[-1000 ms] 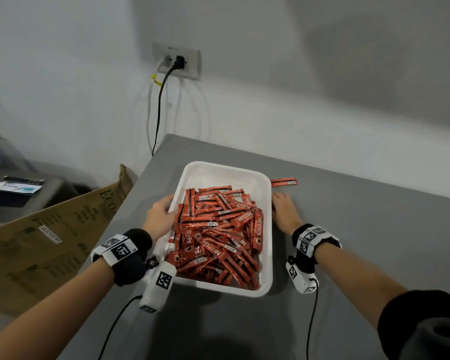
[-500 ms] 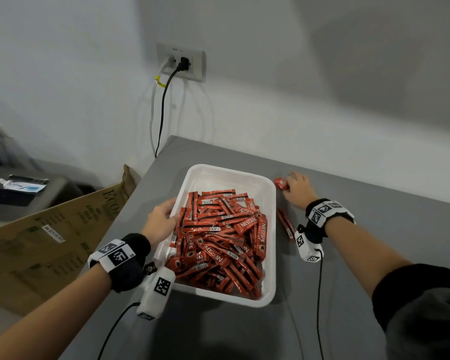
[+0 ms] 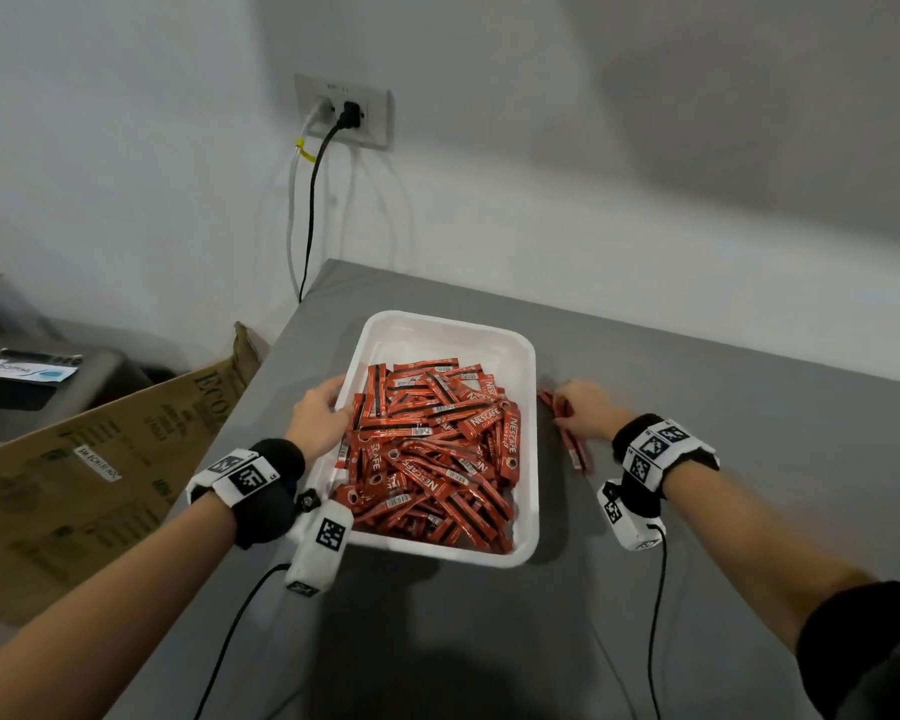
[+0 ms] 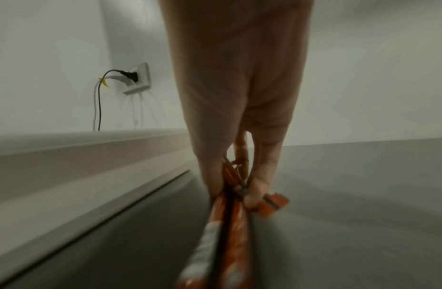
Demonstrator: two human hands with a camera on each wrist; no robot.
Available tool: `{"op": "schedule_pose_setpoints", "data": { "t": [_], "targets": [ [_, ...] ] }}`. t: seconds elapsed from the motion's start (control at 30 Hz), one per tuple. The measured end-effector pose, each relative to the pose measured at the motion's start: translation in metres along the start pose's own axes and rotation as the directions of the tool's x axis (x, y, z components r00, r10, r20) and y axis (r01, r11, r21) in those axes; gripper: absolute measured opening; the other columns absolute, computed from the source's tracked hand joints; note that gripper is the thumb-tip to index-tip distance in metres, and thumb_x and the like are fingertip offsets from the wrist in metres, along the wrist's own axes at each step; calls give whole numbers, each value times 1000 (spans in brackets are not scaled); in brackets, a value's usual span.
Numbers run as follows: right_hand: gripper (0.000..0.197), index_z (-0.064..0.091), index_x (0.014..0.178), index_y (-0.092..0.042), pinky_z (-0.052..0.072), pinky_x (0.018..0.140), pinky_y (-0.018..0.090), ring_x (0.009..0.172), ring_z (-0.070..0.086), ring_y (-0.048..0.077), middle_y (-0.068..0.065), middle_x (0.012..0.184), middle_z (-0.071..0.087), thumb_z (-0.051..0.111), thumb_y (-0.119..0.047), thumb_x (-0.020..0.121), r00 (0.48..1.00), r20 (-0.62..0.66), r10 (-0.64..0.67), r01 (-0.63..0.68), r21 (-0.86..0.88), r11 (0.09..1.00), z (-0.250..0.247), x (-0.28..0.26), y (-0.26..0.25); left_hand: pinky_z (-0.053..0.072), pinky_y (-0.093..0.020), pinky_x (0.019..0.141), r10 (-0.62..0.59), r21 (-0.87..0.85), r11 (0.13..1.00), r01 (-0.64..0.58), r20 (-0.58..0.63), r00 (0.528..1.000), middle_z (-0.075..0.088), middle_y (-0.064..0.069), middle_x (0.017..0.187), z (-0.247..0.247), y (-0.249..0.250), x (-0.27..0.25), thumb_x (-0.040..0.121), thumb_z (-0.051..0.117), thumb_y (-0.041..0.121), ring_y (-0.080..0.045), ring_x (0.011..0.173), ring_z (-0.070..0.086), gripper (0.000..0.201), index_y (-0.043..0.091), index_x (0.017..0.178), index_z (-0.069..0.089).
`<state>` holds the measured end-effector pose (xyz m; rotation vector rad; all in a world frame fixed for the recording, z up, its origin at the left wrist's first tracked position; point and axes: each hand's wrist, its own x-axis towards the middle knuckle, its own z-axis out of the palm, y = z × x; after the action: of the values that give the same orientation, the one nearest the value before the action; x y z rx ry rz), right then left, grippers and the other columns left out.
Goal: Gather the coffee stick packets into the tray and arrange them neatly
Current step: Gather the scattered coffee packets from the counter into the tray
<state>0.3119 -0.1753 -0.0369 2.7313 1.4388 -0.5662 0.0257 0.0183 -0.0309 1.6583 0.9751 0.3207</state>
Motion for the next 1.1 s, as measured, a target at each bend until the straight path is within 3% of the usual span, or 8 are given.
{"op": "schedule_pose_setpoints", "data": {
  "t": [0.1,0.27,0.4,0.53,0.63,0.8,0.93,1.1],
  "targets": [
    [11,59,78,-2,44,59,25,70,56,21,11,80,60,69,-8,78,997,-9,74,-74,38,997,8,-13,-20,52,-26,68,1,4,1000,-1,16,1000,60,-11,124,-1,0,-1,94,53,12,-21,93,63,43,16,136,46],
    [13,59,73,-1,42,58,27,73,58,26,12,78,61,68,-9,77,984,-80,162,-161,17,987,21,-27,-36,51,-30,72,7,9,1000,-7,31,999,61,-12,120,-3,2,-2,94,52,11,-23,89,63,43,16,136,45],
    [15,61,68,1,56,57,35,63,62,26,16,70,64,69,-7,76,954,-96,283,-247,276,929,4,-40,-32,50,-31,72,16,18,1000,-16,34,999,60,-14,122,-3,4,-4,94,52,10,-21,87,61,42,13,135,45],
    [29,49,55,-10,44,41,13,44,53,10,5,60,56,69,-1,73,892,-311,327,-134,509,850,-38,-61,-45,49,-29,69,25,21,999,-26,35,999,59,-12,123,-2,4,-5,94,53,12,-20,87,60,42,13,136,44],
    [20,57,65,-9,45,47,9,56,56,1,3,78,63,70,1,76,937,-300,179,19,557,830,-51,-74,-83,52,-37,81,27,24,999,-28,39,999,59,-14,125,-2,4,-5,94,53,13,-23,92,61,42,13,135,45],
    [38,68,104,-19,40,95,29,115,50,13,-2,123,58,80,-35,72,994,-108,26,24,441,897,-41,-69,-102,51,-40,88,19,21,1000,-20,55,998,58,-13,127,-4,3,-3,93,54,14,-25,101,60,45,13,137,43],
    [25,62,98,-3,48,74,28,91,62,24,12,99,64,64,-26,88,926,-133,353,-285,365,886,-11,-66,-56,46,-31,82,48,53,997,-50,40,998,59,-11,125,-3,2,-4,94,53,16,-18,97,55,44,12,137,44],
    [32,61,96,4,48,64,29,87,64,29,15,94,65,71,-24,83,907,9,422,-405,305,862,37,-70,-41,46,-33,84,42,56,997,-44,43,998,60,-13,123,-3,3,-5,95,52,16,-19,97,56,41,13,135,45]
  ]
}}
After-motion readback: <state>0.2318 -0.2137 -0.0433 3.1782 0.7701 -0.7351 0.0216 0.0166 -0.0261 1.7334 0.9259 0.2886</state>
